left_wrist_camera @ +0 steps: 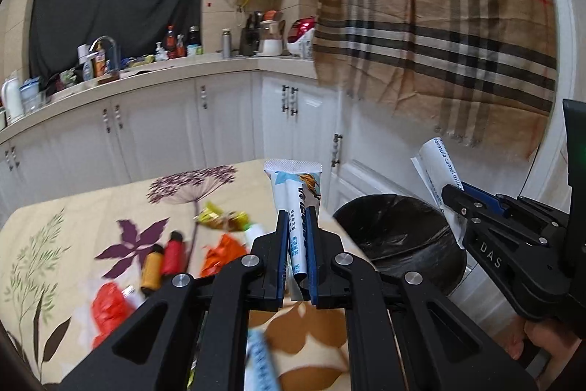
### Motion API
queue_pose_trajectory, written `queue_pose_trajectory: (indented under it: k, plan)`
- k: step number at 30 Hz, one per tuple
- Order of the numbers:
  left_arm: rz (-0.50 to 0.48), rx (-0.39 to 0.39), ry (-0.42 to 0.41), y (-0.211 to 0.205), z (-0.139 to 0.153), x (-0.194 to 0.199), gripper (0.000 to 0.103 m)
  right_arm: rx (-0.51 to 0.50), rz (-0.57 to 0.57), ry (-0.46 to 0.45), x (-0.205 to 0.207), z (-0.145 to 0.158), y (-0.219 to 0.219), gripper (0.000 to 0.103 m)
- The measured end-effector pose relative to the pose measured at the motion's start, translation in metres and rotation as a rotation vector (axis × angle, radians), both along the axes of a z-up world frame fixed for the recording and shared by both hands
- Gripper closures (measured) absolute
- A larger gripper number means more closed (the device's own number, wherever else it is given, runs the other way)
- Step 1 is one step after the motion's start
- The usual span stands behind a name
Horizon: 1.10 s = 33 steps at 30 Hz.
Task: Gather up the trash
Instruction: 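Carry both held tubes over the black trash bin, then open both tools to drop the tubes into the bin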
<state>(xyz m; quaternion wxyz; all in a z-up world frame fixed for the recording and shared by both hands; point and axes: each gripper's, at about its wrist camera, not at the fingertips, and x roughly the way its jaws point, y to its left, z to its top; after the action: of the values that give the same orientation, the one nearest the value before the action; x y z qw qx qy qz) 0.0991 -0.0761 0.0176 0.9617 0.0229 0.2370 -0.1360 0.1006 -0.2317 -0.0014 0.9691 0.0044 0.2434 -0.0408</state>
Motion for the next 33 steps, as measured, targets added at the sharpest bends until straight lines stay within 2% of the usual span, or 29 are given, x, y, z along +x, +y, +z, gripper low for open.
queue_pose_trajectory:
  k: [11,28,31,33]
  plan:
    - [-0.026,0.043,0.031,-0.05,-0.017,0.047,0.093,-0.014,-0.076,-0.004,0.028,-0.01,-0.037,0.089]
    - [-0.072,0.12,0.099,-0.1,-0.045,0.091,0.093,0.018,-0.146,0.067,0.061,-0.045,-0.075,0.089]
    - [-0.079,0.126,0.113,-0.106,-0.049,0.095,0.092,0.021,-0.157,0.077,0.065,-0.051,-0.08,0.087]
    - [-0.08,0.136,0.12,-0.109,-0.052,0.1,0.089,0.019,-0.17,0.084,0.069,-0.054,-0.084,0.077]
